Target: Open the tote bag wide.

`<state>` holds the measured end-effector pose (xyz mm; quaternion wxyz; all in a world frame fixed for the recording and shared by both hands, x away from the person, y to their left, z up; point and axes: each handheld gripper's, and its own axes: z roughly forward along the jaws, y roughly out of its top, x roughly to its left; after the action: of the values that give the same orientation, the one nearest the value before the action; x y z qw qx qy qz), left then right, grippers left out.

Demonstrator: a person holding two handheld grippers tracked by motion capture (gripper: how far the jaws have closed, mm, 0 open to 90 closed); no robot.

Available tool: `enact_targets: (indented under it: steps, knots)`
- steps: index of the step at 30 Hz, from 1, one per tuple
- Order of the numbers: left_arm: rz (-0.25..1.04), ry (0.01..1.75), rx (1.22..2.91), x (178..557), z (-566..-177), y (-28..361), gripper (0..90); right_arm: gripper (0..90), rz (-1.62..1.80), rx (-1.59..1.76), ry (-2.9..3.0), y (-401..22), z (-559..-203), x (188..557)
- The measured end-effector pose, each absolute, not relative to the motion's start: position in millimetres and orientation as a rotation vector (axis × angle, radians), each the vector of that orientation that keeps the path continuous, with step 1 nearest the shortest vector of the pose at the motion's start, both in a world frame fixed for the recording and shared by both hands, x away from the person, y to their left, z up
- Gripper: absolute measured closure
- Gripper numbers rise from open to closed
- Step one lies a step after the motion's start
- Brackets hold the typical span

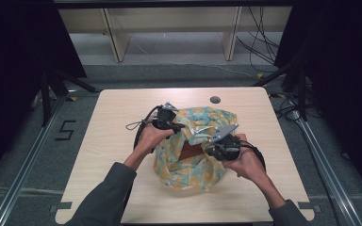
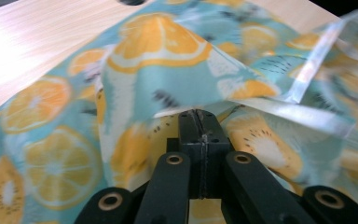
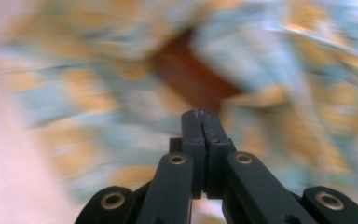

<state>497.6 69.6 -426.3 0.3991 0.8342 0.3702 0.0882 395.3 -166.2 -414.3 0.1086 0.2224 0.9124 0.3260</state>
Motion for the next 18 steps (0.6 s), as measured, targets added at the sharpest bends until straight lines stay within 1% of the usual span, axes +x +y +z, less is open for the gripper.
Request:
enact_targets:
  steps: [2,4,7,9,13,15,16,18]
  knots:
    - [0.227,0.967,2.107,503.2,-430.1,73.9,89.3,90.0,0.955,0.619,2.718,-156.1,-419.3,389.6]
    - [0.227,0.995,2.087,507.0,-433.5,78.0,89.3,90.0,0.896,0.578,2.704,-143.0,-427.0,393.9]
    - [0.232,1.001,2.085,508.3,-433.8,83.8,89.3,90.0,0.855,0.6,2.66,-126.1,-437.4,413.3]
    - [0.235,0.992,2.078,505.7,-431.0,87.6,89.3,90.0,0.77,0.611,2.601,-119.8,-441.7,430.7]
    - [0.286,0.93,2.073,488.7,-414.6,94.4,87.9,90.0,0.715,0.689,2.539,-121.4,-435.7,461.9]
    - [0.243,0.876,2.025,473.6,-403.1,94.6,86.5,90.0,0.681,0.694,2.497,-123.4,-431.7,476.4]
    - [0.246,0.834,2.039,465.8,-397.0,94.0,86.1,90.0,0.659,0.695,2.472,-124.5,-430.2,483.7]
    - [0.204,0.775,2.03,451.6,-388.6,86.9,85.7,90.0,0.666,0.725,2.438,-126.9,-427.1,497.5]
